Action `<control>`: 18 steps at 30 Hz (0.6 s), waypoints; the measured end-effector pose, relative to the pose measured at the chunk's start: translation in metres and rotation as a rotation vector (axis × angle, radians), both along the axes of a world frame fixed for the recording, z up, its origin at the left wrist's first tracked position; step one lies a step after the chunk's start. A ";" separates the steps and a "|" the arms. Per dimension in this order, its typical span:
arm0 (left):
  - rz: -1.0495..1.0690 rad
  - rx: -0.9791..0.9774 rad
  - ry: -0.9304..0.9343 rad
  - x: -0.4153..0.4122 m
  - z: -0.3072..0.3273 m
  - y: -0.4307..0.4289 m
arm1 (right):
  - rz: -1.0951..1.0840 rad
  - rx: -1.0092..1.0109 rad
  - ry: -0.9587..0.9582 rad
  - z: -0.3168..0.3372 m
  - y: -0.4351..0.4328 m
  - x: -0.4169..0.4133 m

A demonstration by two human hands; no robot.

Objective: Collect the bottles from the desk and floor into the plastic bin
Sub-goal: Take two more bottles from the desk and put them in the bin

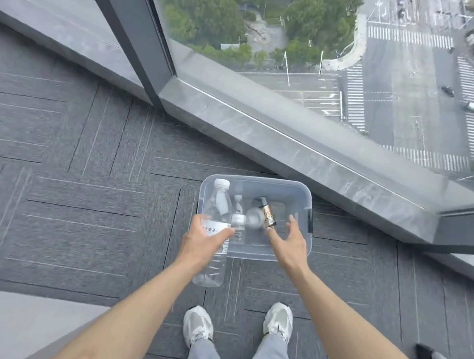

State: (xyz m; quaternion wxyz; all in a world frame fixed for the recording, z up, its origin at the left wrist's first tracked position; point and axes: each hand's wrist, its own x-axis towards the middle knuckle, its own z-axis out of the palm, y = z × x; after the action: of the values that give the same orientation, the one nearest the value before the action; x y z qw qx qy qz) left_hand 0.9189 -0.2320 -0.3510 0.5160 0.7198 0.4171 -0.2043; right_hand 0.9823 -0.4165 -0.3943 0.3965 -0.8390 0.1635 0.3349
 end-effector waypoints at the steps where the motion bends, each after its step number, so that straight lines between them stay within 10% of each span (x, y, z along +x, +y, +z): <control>1: 0.010 -0.001 -0.001 -0.002 -0.001 0.000 | 0.006 0.007 -0.001 0.003 -0.002 -0.004; 18: -0.016 -0.024 0.038 0.012 -0.020 -0.040 | -0.181 0.113 -0.050 0.029 -0.015 -0.036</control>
State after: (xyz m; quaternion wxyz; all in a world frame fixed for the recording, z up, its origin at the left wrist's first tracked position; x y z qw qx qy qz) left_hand 0.9310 -0.2724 -0.3706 0.5150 0.7126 0.4187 -0.2271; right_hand 0.9460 -0.4316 -0.3650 0.4758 -0.8051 0.2096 0.2854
